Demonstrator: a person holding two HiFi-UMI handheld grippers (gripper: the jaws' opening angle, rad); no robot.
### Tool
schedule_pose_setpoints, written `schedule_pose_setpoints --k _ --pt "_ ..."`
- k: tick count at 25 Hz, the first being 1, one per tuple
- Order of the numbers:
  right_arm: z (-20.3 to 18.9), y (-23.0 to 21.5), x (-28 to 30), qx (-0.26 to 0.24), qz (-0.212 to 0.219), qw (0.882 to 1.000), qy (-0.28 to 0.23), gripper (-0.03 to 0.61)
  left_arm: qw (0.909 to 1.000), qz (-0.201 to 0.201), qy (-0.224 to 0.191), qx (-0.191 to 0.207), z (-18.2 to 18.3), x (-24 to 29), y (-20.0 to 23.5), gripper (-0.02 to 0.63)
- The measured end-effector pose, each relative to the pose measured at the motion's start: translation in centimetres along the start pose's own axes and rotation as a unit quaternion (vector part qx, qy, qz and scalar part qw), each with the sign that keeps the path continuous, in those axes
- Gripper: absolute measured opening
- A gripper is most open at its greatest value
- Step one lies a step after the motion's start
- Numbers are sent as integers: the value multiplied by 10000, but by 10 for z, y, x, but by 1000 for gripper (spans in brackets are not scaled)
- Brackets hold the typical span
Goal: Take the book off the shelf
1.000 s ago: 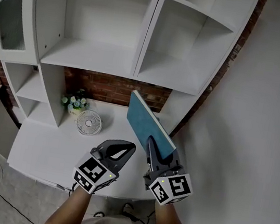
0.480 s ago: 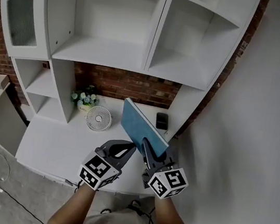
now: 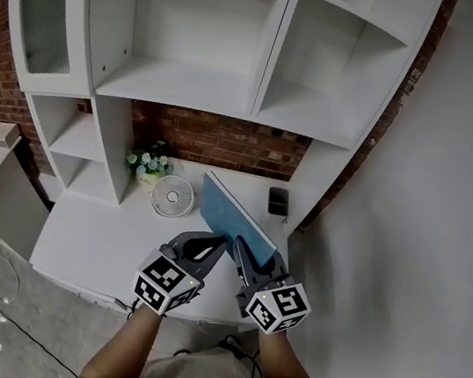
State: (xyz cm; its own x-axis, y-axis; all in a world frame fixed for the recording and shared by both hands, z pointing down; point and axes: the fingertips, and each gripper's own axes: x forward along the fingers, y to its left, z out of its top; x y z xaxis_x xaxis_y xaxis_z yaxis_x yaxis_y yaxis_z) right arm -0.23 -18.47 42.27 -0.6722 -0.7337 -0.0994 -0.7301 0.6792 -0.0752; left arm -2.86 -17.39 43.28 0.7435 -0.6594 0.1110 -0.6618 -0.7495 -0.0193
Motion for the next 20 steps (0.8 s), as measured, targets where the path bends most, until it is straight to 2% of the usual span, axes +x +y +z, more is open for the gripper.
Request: schedule_pose_setpoints --k 20 --pt "4 2 -2 -91 2 9999 -68 52 9999 57 -72 44 4 -5 -1 11"
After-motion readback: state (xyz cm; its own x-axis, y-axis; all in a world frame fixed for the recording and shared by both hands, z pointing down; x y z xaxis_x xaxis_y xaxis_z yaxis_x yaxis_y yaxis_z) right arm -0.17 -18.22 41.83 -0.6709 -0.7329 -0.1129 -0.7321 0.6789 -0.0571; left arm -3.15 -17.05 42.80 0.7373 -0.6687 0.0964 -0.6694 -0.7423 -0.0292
